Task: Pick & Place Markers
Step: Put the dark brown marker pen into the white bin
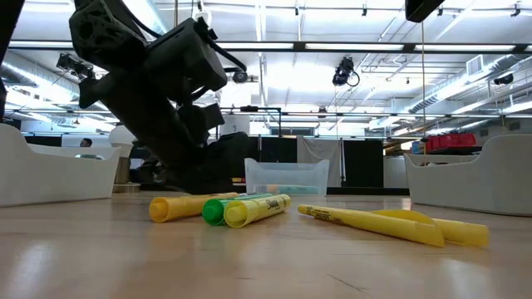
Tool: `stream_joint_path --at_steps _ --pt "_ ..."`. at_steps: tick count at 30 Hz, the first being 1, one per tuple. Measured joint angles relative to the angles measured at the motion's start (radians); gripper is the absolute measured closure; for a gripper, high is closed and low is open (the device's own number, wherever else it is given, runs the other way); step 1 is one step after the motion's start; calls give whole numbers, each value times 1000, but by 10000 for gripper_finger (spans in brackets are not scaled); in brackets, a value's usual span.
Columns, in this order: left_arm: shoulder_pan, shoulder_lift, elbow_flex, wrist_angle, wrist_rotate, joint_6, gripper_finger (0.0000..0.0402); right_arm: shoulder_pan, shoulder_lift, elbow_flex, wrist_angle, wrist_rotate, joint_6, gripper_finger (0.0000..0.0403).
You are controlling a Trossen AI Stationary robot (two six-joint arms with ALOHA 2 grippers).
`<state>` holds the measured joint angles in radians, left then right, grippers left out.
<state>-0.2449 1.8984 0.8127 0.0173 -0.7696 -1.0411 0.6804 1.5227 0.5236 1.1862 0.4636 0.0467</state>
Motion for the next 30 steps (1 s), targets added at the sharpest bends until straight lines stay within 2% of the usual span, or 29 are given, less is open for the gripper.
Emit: stream_joint_path --at_steps 5,17,24,30 --pt "-1 -1 0 -25 10 -2 251 0 0 0 0 0 0 240" --pt "0 -2 -1 -56 40 -7 365 0 0 0 -31 0 2 240" --pt "-2 -4 0 -70 40 -44 364 0 0 0 -59 0 50 240" --pt "-56 -111 -10 -193 44 -39 366 0 0 0 -81 0 50 240"
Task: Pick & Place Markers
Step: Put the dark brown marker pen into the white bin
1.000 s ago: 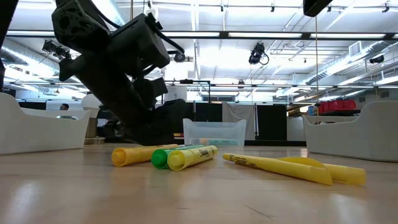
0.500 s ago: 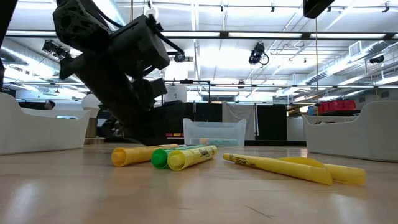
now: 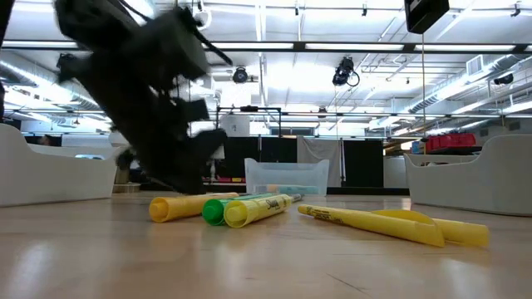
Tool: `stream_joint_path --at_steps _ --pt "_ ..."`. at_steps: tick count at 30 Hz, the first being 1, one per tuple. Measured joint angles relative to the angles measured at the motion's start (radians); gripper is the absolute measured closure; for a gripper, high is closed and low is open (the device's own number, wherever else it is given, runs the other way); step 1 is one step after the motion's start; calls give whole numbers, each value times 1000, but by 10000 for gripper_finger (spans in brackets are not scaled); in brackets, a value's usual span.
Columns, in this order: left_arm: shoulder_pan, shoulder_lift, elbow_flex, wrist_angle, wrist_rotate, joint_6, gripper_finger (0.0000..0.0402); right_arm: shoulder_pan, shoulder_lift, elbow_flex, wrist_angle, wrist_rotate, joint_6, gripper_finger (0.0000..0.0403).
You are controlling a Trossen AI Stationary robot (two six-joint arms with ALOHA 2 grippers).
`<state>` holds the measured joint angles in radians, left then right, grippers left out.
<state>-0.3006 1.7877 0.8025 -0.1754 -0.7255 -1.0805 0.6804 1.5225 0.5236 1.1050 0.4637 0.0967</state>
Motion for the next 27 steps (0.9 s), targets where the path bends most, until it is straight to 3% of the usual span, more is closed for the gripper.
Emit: stream_joint_path --at_steps 7,12,17,19,22,27 --pt "-150 -233 8 -163 -67 -16 366 0 0 0 -25 0 0 240" --pt "-306 -355 99 -275 -104 -29 366 0 0 0 -43 0 1 240" --pt "-430 -372 312 -763 -117 -315 366 0 0 0 -72 0 48 240" --pt "-460 -361 381 -990 -55 -500 367 0 0 0 -86 0 59 240" --pt "-479 -354 411 -1223 158 -730 367 0 0 0 -102 0 82 240" --pt "-483 -354 336 -1353 493 -891 367 -3 0 0 -115 0 82 240"
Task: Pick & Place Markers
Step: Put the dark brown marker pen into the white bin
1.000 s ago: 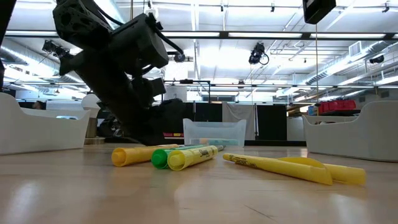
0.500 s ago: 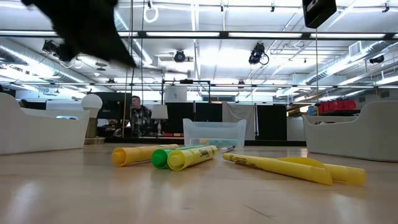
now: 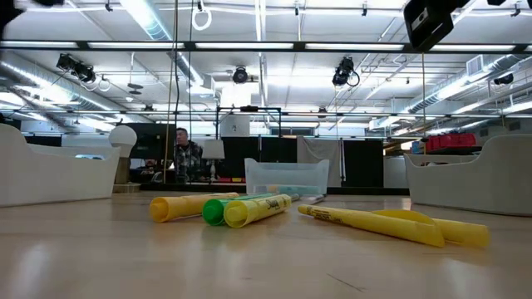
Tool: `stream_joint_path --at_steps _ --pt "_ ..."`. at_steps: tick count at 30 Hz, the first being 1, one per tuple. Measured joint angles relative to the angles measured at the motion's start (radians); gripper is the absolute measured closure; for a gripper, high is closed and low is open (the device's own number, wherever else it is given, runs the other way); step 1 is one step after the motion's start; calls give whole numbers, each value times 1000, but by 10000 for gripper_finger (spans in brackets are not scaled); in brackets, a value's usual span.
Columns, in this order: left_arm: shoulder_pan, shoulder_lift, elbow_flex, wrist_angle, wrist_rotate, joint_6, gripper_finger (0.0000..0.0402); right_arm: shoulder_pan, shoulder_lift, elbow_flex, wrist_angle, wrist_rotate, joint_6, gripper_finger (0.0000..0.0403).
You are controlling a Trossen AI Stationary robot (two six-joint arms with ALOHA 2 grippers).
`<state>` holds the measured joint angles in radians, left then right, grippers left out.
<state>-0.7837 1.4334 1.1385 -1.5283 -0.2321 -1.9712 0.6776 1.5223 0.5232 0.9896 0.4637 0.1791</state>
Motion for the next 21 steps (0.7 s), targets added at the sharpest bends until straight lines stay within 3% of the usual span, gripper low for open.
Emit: stream_joint_path --at_steps 4,13,21 --pt "4 0 -101 70 103 -9 364 -2 0 0 -6 0 0 240" --pt "89 -1 -276 238 197 6 356 -3 0 0 -18 0 0 240" --pt "152 -1 -316 240 152 20 351 -3 0 0 -19 0 0 240"
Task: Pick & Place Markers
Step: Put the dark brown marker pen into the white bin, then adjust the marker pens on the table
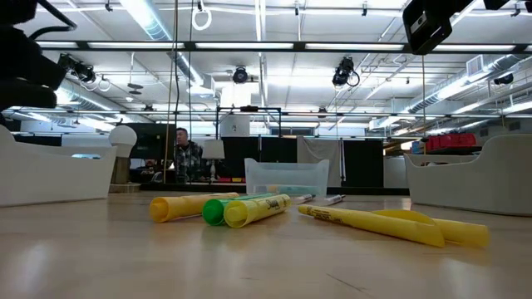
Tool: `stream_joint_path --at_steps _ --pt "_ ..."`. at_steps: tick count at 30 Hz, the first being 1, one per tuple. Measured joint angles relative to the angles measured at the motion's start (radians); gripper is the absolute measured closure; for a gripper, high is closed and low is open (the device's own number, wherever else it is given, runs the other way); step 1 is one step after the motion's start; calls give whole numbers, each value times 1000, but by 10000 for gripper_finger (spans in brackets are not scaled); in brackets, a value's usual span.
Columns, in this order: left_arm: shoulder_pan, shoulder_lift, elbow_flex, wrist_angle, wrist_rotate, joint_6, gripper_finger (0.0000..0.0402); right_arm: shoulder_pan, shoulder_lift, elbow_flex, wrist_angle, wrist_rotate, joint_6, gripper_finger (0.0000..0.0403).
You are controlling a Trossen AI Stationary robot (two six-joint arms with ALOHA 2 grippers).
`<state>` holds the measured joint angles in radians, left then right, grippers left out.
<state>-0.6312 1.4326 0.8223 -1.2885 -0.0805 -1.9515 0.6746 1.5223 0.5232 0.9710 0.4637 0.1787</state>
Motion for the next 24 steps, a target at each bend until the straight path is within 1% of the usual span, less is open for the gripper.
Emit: stream_joint_path --at_steps 4,8,12,14,15,17,18,20,22,23,24 --pt "14 0 0 0 -22 33 328 0 0 0 0 0 0 240" --pt "18 0 18 -53 -22 52 281 0 0 0 0 0 0 240" --pt "18 0 97 -172 -29 52 236 0 0 0 0 0 0 240" --pt "13 0 152 -222 -64 52 219 0 0 0 -1 0 1 240" --pt "8 0 182 -233 -102 53 213 -2 0 0 -1 1 5 240" --pt "-3 0 234 -227 -215 82 205 -11 0 0 -9 29 47 240" --pt "-10 0 255 -213 -291 105 202 -18 0 0 -23 67 89 241" --pt "-25 -1 277 -144 -475 156 201 -46 0 0 -68 133 174 244" --pt "-36 -1 276 -20 -656 234 202 -77 0 22 -173 142 243 253" --pt "-37 -1 268 56 -733 287 204 -99 0 52 -262 123 284 261" --pt "-36 -1 257 131 -786 350 206 -119 0 95 -382 98 325 271"
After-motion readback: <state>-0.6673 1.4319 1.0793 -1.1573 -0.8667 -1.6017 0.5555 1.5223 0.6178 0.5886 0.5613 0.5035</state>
